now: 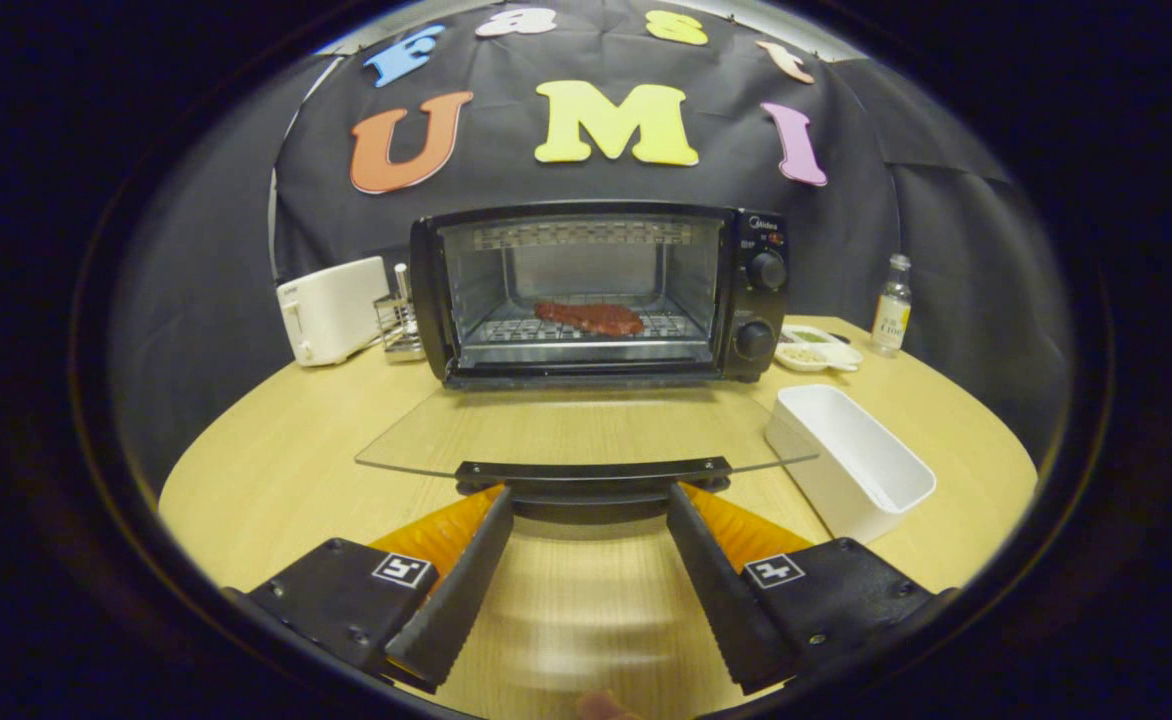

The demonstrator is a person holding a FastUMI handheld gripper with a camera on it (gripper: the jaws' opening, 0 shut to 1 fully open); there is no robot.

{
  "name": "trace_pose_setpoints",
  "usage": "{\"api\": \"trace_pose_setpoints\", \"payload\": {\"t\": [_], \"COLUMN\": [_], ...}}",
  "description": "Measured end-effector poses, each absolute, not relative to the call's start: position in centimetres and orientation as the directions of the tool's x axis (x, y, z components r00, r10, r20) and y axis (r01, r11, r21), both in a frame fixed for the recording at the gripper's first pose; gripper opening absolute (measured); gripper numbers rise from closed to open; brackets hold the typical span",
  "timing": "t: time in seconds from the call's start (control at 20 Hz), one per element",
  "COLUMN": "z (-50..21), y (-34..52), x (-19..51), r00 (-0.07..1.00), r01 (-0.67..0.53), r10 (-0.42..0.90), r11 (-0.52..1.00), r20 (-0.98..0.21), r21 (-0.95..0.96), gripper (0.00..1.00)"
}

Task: Open the toaster oven, put the food inside, and close the toaster oven door.

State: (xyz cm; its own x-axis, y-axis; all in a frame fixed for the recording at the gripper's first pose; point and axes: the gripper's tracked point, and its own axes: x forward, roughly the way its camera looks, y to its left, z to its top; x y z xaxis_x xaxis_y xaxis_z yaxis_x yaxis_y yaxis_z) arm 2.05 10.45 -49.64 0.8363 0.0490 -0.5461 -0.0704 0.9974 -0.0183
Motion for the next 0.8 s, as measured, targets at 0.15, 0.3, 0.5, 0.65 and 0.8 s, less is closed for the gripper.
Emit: {"api": "trace_pose_setpoints", "payload": {"t": [0.15, 0.3, 0.5, 0.65, 0.8], "z": [-48.4, -48.3, -47.7, -46.6, -45.1], "y": [10.5, 10.5, 10.6, 10.7, 10.9], "x": [2.8, 2.9, 3.3, 3.7, 4.5], "r00": [0.882, 0.893, 0.899, 0.909, 0.921], "r01": [-0.079, -0.080, -0.084, -0.087, -0.091], "r10": [0.059, 0.061, 0.058, 0.058, 0.061], "r11": [0.997, 0.996, 0.996, 0.995, 0.994], "r20": [-0.468, -0.447, -0.434, -0.413, -0.384], "r21": [-0.023, -0.025, -0.040, -0.052, -0.061], "gripper": [0.98, 0.99, 0.99, 0.98, 0.99]}}
